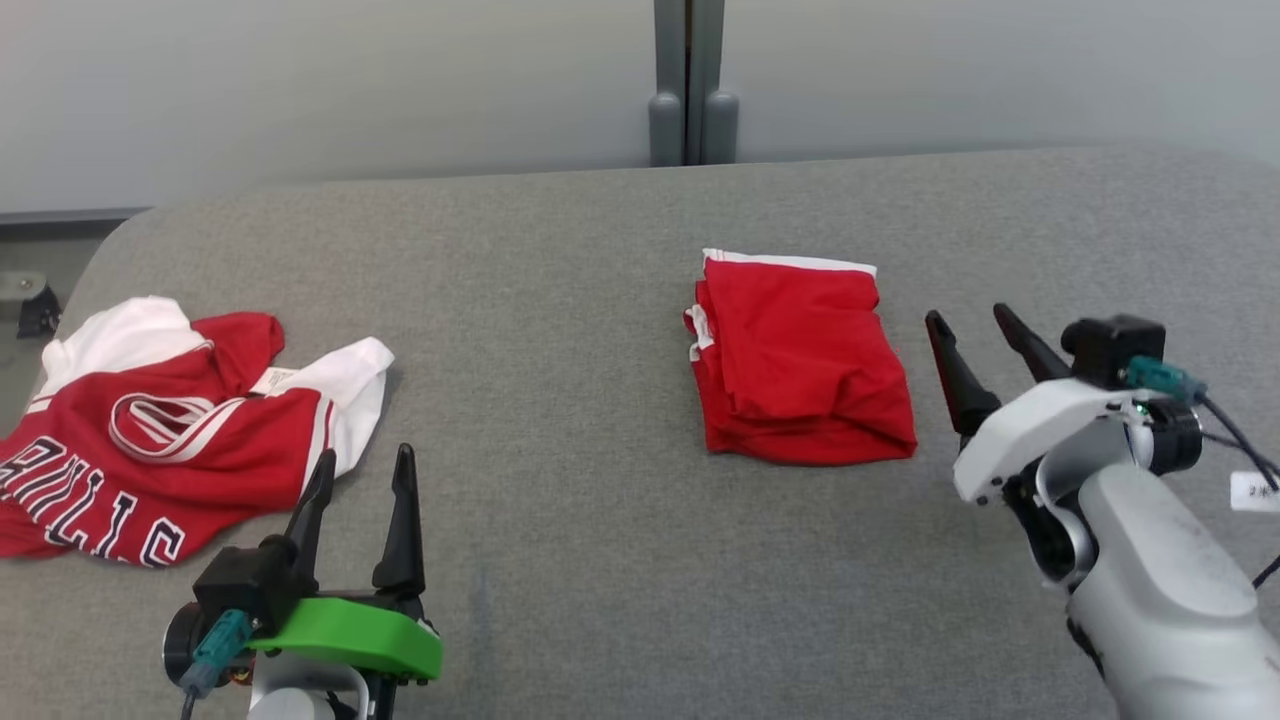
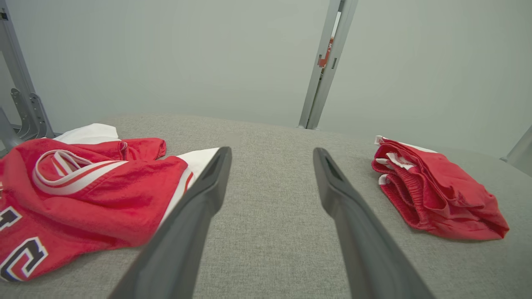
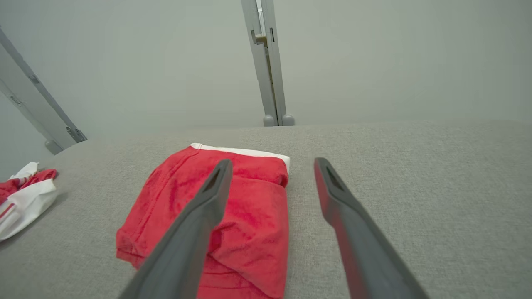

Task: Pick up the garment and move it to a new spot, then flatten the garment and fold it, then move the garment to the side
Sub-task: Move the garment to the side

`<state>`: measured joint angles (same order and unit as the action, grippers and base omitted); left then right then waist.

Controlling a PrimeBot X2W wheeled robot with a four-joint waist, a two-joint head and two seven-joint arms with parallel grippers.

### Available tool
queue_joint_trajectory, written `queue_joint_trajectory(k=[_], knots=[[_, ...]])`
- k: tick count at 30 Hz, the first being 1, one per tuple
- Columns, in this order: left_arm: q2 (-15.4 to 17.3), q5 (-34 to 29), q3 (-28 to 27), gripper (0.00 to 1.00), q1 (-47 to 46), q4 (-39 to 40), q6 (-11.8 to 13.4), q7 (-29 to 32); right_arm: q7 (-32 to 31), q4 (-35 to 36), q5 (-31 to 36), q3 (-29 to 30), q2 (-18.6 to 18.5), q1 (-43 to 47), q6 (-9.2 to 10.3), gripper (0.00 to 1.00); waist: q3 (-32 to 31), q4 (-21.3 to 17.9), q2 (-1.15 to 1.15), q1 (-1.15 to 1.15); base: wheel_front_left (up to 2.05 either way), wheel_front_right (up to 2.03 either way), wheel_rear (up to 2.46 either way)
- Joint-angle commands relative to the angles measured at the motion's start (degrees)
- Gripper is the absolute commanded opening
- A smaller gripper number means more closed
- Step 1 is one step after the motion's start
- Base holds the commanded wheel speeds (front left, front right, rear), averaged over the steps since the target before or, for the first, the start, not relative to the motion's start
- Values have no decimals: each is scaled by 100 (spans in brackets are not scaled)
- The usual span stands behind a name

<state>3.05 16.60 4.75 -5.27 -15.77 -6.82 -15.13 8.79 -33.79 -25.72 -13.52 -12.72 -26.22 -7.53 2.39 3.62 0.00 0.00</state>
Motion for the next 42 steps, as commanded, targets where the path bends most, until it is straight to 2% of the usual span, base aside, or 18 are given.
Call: queue_joint_trajectory(k=[1,5,14,24,27,28,29,30,35,42], knots=[[0,32,22,100,-120,-5,-19,-2,-158,-245,-93,-71,-79,-208,8,100,268,291,0,0,0,0,0],[-6,141,98,100,-225,-42,-19,-2,-628,-1120,-55,-286,-299,-905,9,100,485,575,0,0,0,0,0],[-11,319,245,100,-426,-31,25,-3,-1209,-2566,-614,-426,-376,-1876,8,100,840,1039,0,0,0,0,0],[-12,391,324,100,-513,-23,73,-2,-2193,-3463,-1258,-735,-326,-1925,10,100,975,1190,0,0,0,0,0],[-12,387,339,100,-531,-33,77,-2,-2420,-3535,-1355,-834,-262,-1894,10,100,978,1193,0,0,0,0,0],[-12,384,338,100,-529,-36,82,-2,-2464,-3469,-1429,-876,-228,-1874,9,46,974,1184,0,0,0,0,0],[-12,375,329,100,-527,-41,80,-2,-2396,-3380,-1484,-904,-226,-1879,9,12,966,1168,0,0,0,0,0],[-12,355,321,100,-525,-44,83,-2,-2331,-3301,-1526,-939,-238,-1891,8,0,952,1143,0,0,0,0,0],[-11,223,296,100,-509,-37,65,-2,-1929,-2988,-1657,-1149,-325,-2009,8,0,800,929,0,0,0,0,0],[8,12,329,100,-454,-8,2,-2,-1481,-2863,-1930,-1362,-289,-2178,8,0,526,341,0,0,0,0,0]])
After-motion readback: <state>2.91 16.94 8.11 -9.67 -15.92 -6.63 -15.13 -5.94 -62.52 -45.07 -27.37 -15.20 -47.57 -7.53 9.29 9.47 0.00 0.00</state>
